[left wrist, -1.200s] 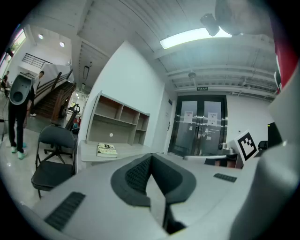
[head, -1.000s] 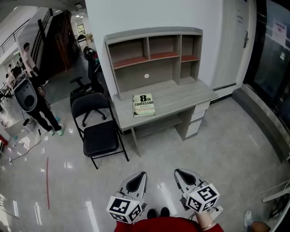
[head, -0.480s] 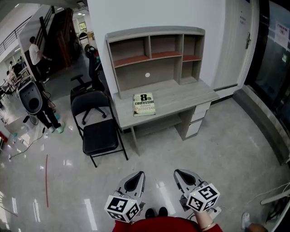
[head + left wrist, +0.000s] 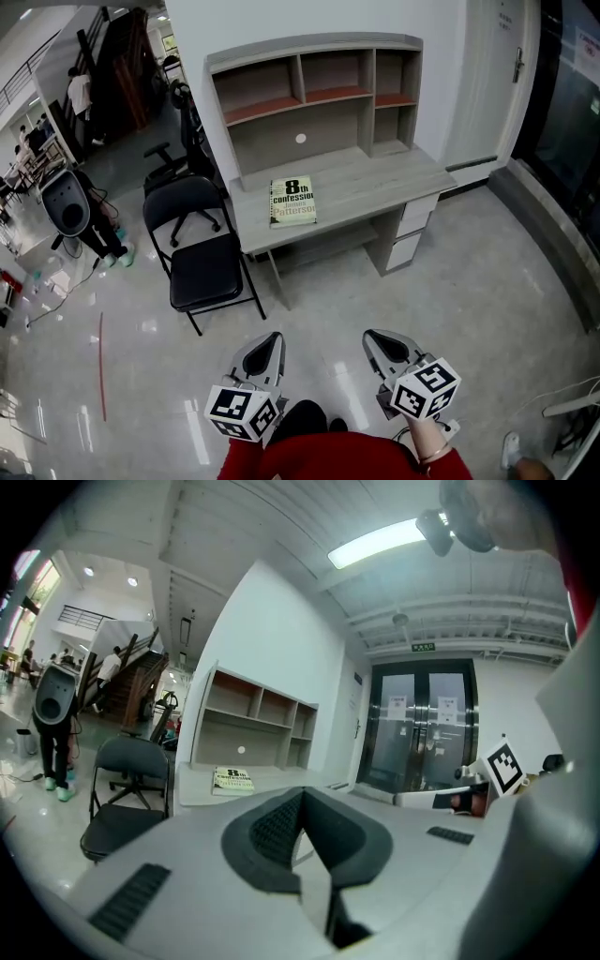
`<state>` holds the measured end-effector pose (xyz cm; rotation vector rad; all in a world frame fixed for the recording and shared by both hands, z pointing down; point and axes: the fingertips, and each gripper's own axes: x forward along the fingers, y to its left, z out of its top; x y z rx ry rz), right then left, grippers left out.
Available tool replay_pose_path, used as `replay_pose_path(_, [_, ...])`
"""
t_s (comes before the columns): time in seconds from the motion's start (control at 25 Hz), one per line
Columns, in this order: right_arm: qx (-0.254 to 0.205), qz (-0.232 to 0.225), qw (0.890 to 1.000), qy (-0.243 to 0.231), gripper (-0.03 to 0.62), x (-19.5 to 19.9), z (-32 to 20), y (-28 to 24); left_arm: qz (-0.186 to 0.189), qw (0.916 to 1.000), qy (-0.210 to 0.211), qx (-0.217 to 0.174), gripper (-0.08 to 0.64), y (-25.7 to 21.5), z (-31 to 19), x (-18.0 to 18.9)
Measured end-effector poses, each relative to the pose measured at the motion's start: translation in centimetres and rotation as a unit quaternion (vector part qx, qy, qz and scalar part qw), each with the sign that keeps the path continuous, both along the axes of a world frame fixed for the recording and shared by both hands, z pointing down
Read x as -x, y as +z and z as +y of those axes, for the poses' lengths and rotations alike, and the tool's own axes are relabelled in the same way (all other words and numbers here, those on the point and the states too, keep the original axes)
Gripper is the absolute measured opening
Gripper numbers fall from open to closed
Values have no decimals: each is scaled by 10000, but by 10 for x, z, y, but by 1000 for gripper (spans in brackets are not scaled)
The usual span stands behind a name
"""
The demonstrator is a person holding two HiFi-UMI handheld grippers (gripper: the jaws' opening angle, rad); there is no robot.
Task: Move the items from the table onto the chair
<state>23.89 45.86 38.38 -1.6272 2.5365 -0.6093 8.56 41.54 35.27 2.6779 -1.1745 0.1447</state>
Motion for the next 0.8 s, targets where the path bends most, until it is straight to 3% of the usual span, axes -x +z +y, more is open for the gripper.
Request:
replay_pose_path(0.32, [5,-372,9993,-27,11,-8,-89,0,-91,9999,-98,-33,8,5,-91,4])
replay_pose_path(0.48, [-16,-203,9998,-24,12,-4,-173,10,-171,9998,42,-87,9,21,-172,4])
replay_pose_path(0.8, [328,-51,9994,73,12,6,-340,11,-265,9986,377,243,9,31,-337,-2])
